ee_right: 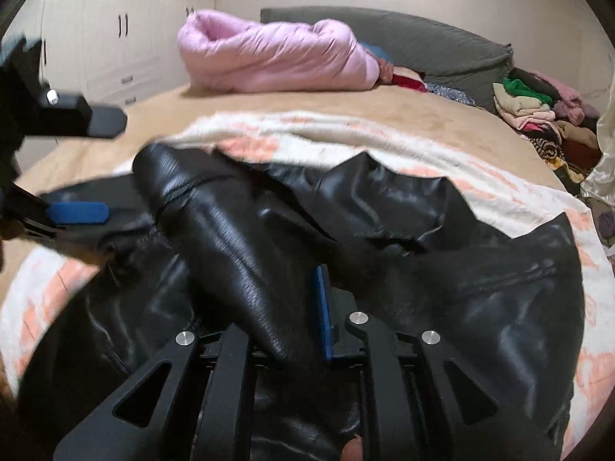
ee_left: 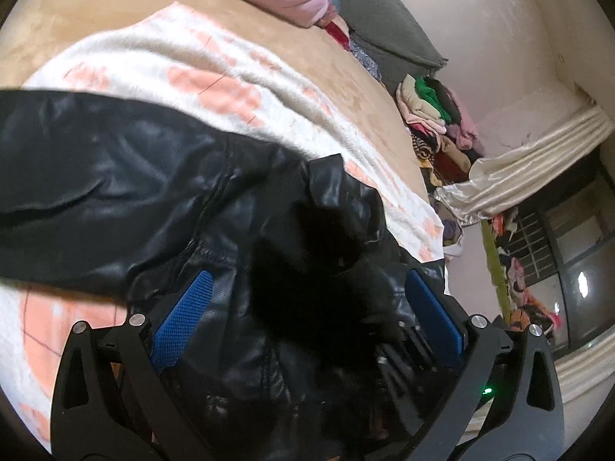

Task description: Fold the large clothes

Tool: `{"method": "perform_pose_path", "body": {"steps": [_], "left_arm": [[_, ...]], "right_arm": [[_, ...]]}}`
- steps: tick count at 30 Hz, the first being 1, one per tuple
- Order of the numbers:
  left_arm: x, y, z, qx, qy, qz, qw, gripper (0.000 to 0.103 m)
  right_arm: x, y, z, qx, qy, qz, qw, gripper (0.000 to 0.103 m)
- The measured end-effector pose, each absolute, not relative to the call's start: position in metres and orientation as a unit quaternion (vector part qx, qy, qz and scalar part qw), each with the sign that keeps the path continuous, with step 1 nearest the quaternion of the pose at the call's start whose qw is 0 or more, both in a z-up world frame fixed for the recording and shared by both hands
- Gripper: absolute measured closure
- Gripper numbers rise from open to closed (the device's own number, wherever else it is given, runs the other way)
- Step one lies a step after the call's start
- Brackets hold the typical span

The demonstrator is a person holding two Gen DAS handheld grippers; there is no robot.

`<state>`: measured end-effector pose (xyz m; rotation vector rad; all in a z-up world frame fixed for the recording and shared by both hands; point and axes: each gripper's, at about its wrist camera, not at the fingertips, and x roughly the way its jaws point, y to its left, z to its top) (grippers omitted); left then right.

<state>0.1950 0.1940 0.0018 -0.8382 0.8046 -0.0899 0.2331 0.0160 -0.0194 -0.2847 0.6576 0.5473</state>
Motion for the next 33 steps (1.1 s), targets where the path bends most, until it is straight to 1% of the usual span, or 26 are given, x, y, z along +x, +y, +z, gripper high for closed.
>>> {"method": "perform_pose_path", "body": {"steps": [2,4,5,6,7,9,12,13,14,15,16,17,18,19,20,21,22,23,24,25,27,29,33], "left_arm": [[0.193,0.198,-0.004,-0.405,0.382,-0.040,0.830,0.009],[0.194,0.198,-0.011,-0.412,0.387,-0.047,0.824,0.009],[0.195,0.198,-0.014,-0.412,0.393,-0.047,0.821,0.009],[0.196,0.197,-0.017,-0.412,0.399,-0.046,0.818,0.009],[0.198,0.195,-0.020,-0.410,0.406,-0.047,0.815,0.009],[0.205,0.189,-0.026,-0.404,0.420,-0.051,0.811,0.009],[0.214,0.182,-0.029,-0.388,0.426,-0.058,0.815,0.009],[0.218,0.180,-0.028,-0.380,0.426,-0.056,0.819,0.011],[0.220,0.179,-0.026,-0.376,0.423,-0.055,0.823,0.019],[0.223,0.179,-0.025,-0.370,0.421,-0.054,0.826,0.024],[0.226,0.178,-0.024,-0.363,0.423,-0.051,0.829,0.034],[0.233,0.175,-0.026,-0.354,0.434,-0.053,0.827,0.037],[0.239,0.173,-0.029,-0.351,0.445,-0.054,0.822,0.038],[0.243,0.170,-0.034,-0.350,0.457,-0.052,0.816,0.043],[0.246,0.165,-0.040,-0.347,0.466,-0.053,0.812,0.053],[0.247,0.160,-0.043,-0.337,0.472,-0.050,0.813,0.061],[0.246,0.157,-0.043,-0.328,0.471,-0.044,0.818,0.084],[0.243,0.152,-0.039,-0.317,0.464,-0.043,0.826,0.094],[0.238,0.148,-0.033,-0.320,0.453,-0.054,0.831,0.097],[0.234,0.146,-0.026,-0.325,0.443,-0.065,0.833,0.101],[0.219,0.133,0.002,-0.323,0.411,-0.104,0.846,0.101],[0.204,0.118,0.039,-0.309,0.374,-0.147,0.862,0.101],[0.192,0.108,0.098,-0.262,0.315,-0.169,0.896,0.101]], "right_arm": [[0.232,0.028,-0.029,-0.164,0.324,0.261,0.894,0.089],[0.231,0.035,-0.036,-0.181,0.334,0.260,0.888,0.082],[0.231,0.035,-0.038,-0.179,0.342,0.264,0.884,0.053],[0.231,0.034,-0.037,-0.172,0.352,0.267,0.880,0.014],[0.231,0.032,-0.034,-0.163,0.355,0.269,0.880,0.006],[0.223,0.028,-0.030,-0.151,0.346,0.280,0.883,0.007],[0.211,0.014,-0.023,-0.135,0.354,0.286,0.880,0.007],[0.206,0.008,-0.020,-0.127,0.352,0.289,0.881,0.007],[0.200,0.001,-0.017,-0.121,0.351,0.288,0.883,0.007],[0.195,-0.008,-0.012,-0.113,0.349,0.287,0.885,0.007],[0.189,-0.018,-0.007,-0.100,0.344,0.288,0.888,0.007],[0.185,-0.027,-0.003,-0.090,0.341,0.285,0.891,0.007],[0.179,-0.039,0.001,-0.079,0.336,0.280,0.896,0.007],[0.177,-0.047,0.005,-0.069,0.334,0.277,0.898,0.007],[0.175,-0.057,0.008,-0.057,0.335,0.271,0.901,0.008],[0.173,-0.072,0.011,-0.037,0.334,0.262,0.905,0.008],[0.173,-0.082,0.014,-0.026,0.332,0.258,0.907,0.008],[0.172,-0.092,0.016,-0.016,0.332,0.249,0.910,0.012],[0.172,-0.103,0.017,-0.009,0.332,0.237,0.913,0.017],[0.173,-0.117,0.017,-0.001,0.336,0.222,0.915,0.019],[0.177,-0.140,0.017,0.013,0.338,0.198,0.920,0.027],[0.182,-0.165,0.020,0.030,0.338,0.166,0.926,0.030],[0.197,-0.201,0.027,0.069,0.338,0.114,0.931,0.030]]}}
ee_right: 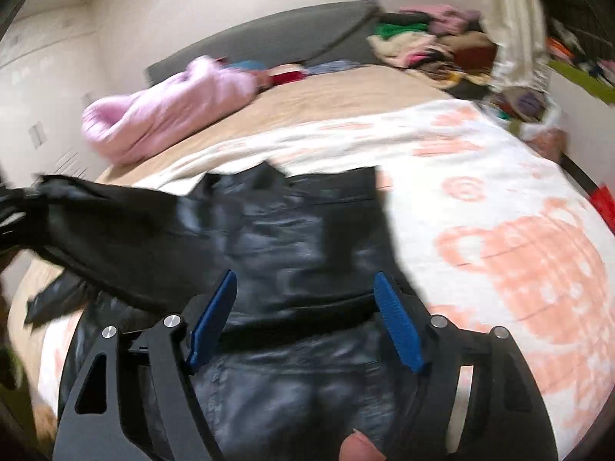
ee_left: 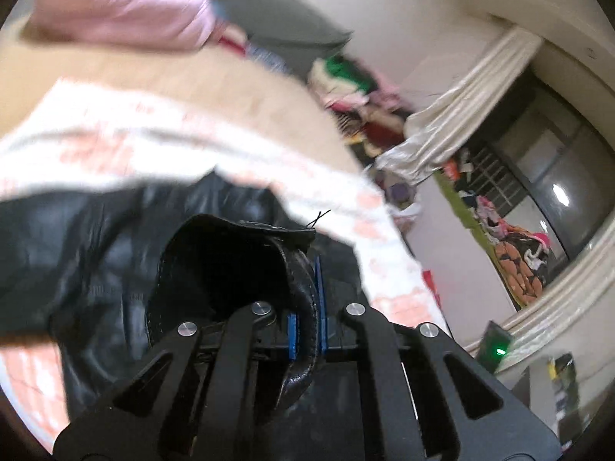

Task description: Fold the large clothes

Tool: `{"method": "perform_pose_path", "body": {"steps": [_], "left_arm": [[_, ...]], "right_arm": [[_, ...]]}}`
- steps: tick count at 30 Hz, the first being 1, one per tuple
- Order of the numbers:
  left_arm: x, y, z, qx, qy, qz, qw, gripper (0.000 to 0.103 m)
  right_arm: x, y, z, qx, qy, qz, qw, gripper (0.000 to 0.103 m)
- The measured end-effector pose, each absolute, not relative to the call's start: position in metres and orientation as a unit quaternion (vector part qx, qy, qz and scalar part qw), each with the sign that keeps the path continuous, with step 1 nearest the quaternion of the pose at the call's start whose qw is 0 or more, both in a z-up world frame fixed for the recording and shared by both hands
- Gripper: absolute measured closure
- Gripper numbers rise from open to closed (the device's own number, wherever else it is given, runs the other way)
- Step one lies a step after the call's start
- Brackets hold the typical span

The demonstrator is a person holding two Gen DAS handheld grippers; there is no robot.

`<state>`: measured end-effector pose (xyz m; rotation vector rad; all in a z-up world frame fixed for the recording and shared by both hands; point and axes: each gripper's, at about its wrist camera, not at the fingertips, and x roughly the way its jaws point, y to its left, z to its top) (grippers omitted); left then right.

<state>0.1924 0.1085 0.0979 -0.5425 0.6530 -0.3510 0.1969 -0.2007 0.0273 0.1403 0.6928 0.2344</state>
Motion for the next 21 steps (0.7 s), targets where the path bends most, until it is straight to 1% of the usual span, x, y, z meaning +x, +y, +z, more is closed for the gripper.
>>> {"method": "perform_pose_path", "body": {"steps": [2,4,6,7,9,13,17,20,21], "left_arm": [[0.196,0.113,0.104,-0.237,0.311,-0.149,0.908,0.101],[0.200,0.122,0.095,-0.225,0.320,-0.133,0.911,0.101],[0.205,0.133,0.076,-0.212,0.336,-0.114,0.911,0.101],[0.208,0.136,0.066,-0.206,0.344,-0.105,0.910,0.101],[0.208,0.152,0.038,-0.203,0.364,-0.089,0.905,0.101],[0.208,0.174,-0.005,-0.224,0.398,-0.074,0.886,0.101],[0.200,0.180,-0.025,-0.217,0.413,-0.060,0.882,0.100],[0.198,0.182,-0.037,-0.215,0.423,-0.052,0.879,0.098],[0.197,0.182,-0.042,-0.212,0.425,-0.051,0.878,0.098]], "right_arm": [[0.204,-0.213,0.033,0.086,0.338,0.099,0.932,0.030],[0.214,-0.217,0.036,0.089,0.337,0.091,0.933,0.031],[0.226,-0.215,0.037,0.077,0.339,0.087,0.934,0.041],[0.235,-0.211,0.035,0.067,0.343,0.086,0.933,0.043],[0.253,-0.202,0.031,0.053,0.352,0.096,0.930,0.051],[0.281,-0.169,0.017,-0.001,0.367,0.125,0.922,0.052],[0.309,-0.166,-0.001,0.019,0.398,0.133,0.907,0.054],[0.328,-0.175,-0.030,0.003,0.441,0.101,0.892,0.055],[0.332,-0.179,-0.041,0.006,0.453,0.099,0.886,0.059]]}}
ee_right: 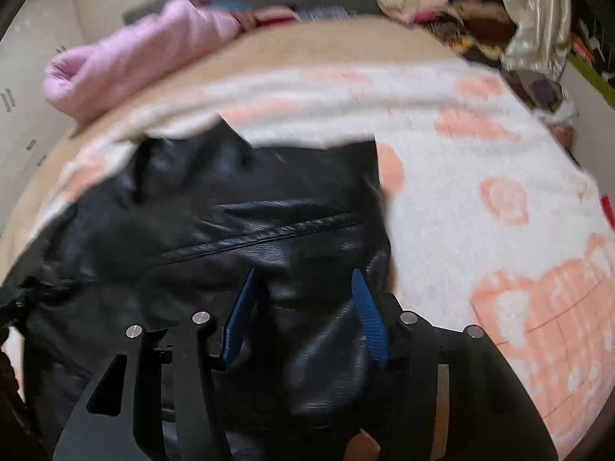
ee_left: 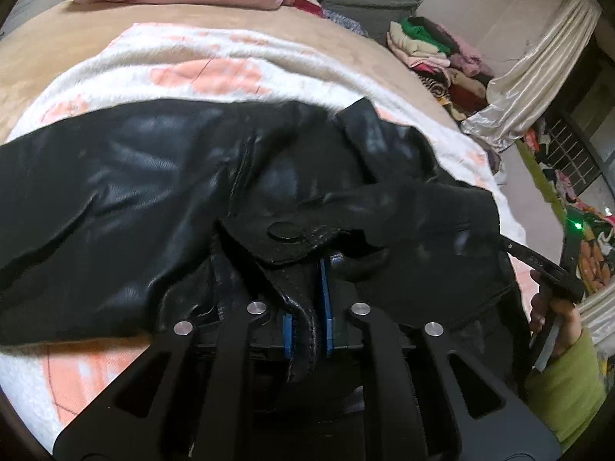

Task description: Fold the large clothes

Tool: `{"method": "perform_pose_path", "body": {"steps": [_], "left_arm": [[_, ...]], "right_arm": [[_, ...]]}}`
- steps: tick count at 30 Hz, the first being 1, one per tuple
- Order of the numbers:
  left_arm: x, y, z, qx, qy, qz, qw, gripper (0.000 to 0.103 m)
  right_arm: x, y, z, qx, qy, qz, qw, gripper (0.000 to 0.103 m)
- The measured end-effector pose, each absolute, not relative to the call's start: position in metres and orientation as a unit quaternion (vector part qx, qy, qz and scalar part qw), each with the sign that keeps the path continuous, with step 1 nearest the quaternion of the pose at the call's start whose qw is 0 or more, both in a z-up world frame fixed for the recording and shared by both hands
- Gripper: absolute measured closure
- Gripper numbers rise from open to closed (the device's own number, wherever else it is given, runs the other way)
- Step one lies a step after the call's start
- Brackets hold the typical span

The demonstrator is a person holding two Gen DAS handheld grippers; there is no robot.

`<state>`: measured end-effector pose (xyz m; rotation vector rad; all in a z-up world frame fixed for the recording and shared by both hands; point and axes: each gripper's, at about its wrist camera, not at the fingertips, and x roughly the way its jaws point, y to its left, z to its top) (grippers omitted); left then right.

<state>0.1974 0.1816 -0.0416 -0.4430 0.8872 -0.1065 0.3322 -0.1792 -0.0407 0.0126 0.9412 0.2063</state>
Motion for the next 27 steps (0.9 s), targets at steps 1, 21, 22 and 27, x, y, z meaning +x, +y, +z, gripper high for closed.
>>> {"method": "perform_pose_path", "body": {"steps": [1,21,22,27], "left_arm": [[0.198,0.181,-0.045,-0.214,0.427,-0.053,0.877,0.097],[0.168,0.146,-0.042,-0.171,0.450,-0.012,0.876,0.059],[0.168,0.148,-0.044,-0.179,0.449,-0.011,0.876,0.059],[0.155,0.157,-0.015,-0.187,0.414,0.002,0.891,0.030]], "right_arm": [[0.335,-0.179,-0.048,0.003,0.456,0.095,0.885,0.059],[0.235,-0.092,-0.054,-0.093,0.447,0.158,0.876,0.032],[0.235,-0.092,-0.052,-0.091,0.444,0.158,0.877,0.032],[0.216,-0.097,-0.015,-0.030,0.406,0.194,0.892,0.010]]}}
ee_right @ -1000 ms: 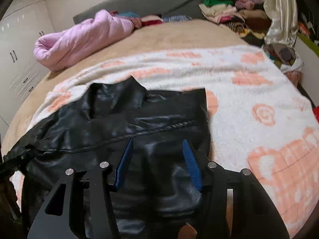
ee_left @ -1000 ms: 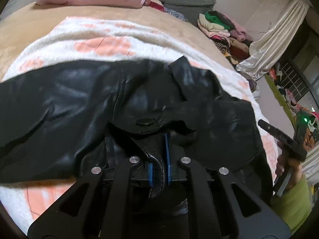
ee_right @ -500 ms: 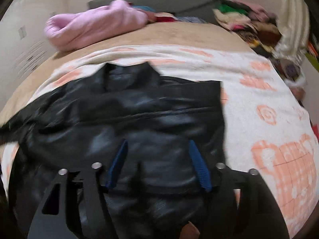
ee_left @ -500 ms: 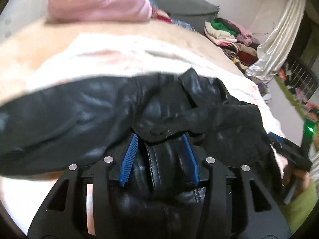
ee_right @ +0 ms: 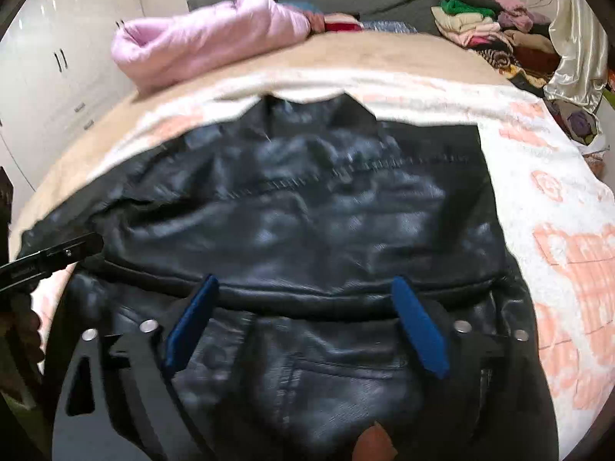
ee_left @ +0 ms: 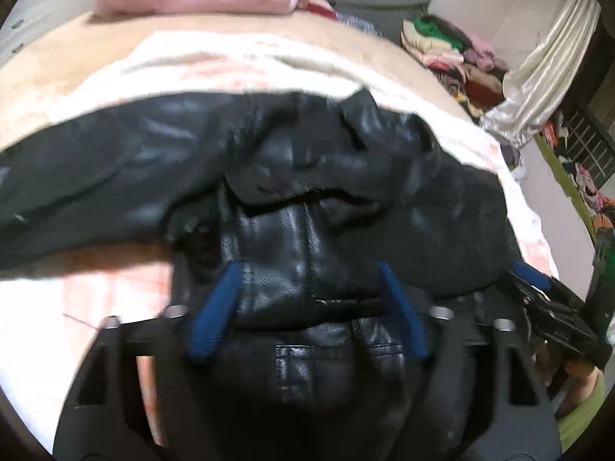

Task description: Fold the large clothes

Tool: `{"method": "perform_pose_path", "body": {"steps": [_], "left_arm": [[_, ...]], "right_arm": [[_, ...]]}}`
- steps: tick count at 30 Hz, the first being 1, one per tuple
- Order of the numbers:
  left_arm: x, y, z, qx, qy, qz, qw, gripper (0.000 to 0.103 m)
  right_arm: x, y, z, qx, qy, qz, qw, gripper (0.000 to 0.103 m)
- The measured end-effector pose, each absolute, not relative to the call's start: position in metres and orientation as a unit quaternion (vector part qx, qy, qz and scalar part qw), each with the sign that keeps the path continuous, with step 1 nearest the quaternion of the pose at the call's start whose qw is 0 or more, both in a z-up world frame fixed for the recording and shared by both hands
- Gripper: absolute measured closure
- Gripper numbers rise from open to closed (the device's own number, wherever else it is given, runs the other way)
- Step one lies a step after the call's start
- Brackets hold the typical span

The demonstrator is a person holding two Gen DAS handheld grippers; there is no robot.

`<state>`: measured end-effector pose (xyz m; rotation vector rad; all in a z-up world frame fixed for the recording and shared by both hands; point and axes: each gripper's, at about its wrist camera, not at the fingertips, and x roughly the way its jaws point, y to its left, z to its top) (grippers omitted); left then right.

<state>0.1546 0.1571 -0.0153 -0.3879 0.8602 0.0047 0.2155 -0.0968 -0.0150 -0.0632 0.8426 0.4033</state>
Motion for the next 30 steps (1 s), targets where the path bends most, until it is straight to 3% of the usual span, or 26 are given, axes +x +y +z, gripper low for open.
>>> {"method": "perform_pose_path", "body": {"steps": [3,4,30], "left_arm": [[0.144,0.171,-0.007,-0.202,0.399,0.019,0.894,0.021],[0.140,0.176,-0.006,-0.203,0.396,0.030,0.895,0.009],[0.079,0.297,0.001,-0.267,0.350,0.231,0.868,0.009]], "right_arm": [[0.207,-0.089,-0.001,-0.040,0.394,0.202,0.896,0.006],[0.204,-0.086,0.002,-0.042,0.391,0.204,0.897,0.006],[0.178,0.047,0.040,-0.103,0.346,0.292,0.886,0.004]]}}
